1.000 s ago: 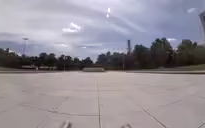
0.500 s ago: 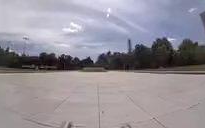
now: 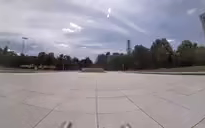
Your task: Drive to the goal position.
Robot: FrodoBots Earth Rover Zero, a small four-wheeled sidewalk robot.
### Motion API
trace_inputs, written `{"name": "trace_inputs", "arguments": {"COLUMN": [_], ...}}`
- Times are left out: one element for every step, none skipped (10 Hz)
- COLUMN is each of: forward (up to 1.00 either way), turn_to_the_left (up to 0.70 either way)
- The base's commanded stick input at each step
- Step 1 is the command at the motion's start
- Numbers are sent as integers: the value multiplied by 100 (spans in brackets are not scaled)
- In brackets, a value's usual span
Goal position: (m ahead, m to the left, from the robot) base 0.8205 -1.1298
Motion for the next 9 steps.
{"name": "trace_inputs", "arguments": {"forward": [70,70,70,70,70,70,70,70,70], "turn_to_the_left": [0,0,0,0,0,0,0,0,0]}}
